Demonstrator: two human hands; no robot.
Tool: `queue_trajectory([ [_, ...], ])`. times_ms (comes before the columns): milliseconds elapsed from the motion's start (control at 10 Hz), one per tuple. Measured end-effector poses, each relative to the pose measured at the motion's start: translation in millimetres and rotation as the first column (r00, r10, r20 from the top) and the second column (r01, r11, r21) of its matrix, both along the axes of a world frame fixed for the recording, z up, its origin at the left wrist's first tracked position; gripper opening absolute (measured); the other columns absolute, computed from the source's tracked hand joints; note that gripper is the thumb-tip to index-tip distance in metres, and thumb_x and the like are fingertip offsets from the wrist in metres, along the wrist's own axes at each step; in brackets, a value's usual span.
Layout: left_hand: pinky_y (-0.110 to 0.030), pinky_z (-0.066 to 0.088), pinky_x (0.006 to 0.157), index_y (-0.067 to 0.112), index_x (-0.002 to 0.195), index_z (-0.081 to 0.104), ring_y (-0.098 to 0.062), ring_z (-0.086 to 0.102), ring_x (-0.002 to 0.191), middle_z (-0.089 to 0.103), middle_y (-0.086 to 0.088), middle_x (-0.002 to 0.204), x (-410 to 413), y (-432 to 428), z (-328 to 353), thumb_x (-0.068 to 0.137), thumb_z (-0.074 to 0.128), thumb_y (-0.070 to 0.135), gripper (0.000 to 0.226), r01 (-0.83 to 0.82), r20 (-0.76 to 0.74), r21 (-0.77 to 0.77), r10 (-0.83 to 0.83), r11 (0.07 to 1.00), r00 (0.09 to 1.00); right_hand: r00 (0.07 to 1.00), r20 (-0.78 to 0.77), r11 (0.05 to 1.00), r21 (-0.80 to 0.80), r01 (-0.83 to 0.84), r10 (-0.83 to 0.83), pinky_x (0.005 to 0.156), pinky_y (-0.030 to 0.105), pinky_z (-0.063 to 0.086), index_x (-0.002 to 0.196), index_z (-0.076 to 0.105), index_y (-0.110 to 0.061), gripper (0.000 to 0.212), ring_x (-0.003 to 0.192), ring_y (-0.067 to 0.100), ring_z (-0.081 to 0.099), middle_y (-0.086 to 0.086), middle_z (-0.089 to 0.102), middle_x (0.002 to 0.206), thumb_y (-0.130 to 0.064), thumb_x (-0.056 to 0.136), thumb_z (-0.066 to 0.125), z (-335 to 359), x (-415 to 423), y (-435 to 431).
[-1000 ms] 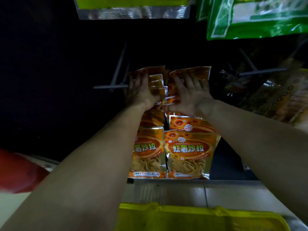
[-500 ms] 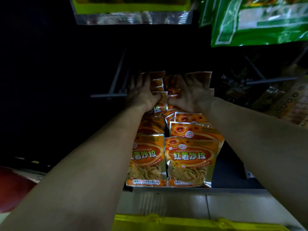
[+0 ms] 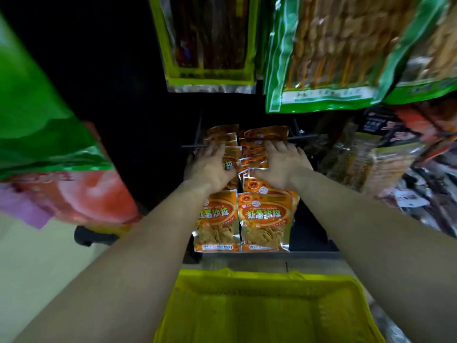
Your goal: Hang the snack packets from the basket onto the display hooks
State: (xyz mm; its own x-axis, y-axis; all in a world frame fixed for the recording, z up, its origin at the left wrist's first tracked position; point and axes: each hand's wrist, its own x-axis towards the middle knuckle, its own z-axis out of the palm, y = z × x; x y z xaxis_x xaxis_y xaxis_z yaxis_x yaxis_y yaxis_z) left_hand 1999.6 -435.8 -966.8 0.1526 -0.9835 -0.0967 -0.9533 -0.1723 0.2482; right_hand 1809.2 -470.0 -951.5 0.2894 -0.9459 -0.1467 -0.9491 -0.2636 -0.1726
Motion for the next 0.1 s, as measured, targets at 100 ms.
queue_trajectory([
  [100, -0.051, 0.019, 0.121, 0.032, 0.158, 0.011, -0.023, 0.013, 0.152, 0.01, 0.003, 0.167, -7.4, 40.1, 25.4, 0.088, 0.054, 0.064, 0.089, 0.072, 0.041, -0.043, -0.071, 0.996, 0.997, 1.0, 0.012, 1.0, -0.031, -0.001, 0.001, 0.118, 0.052, 0.021, 0.157, 0.013, -0.021, 0.094, 0.146, 0.033, 0.022, 0.007, 0.022, 0.161, -0.071, 0.084, 0.047, 20.8, -15.9, 41.6],
])
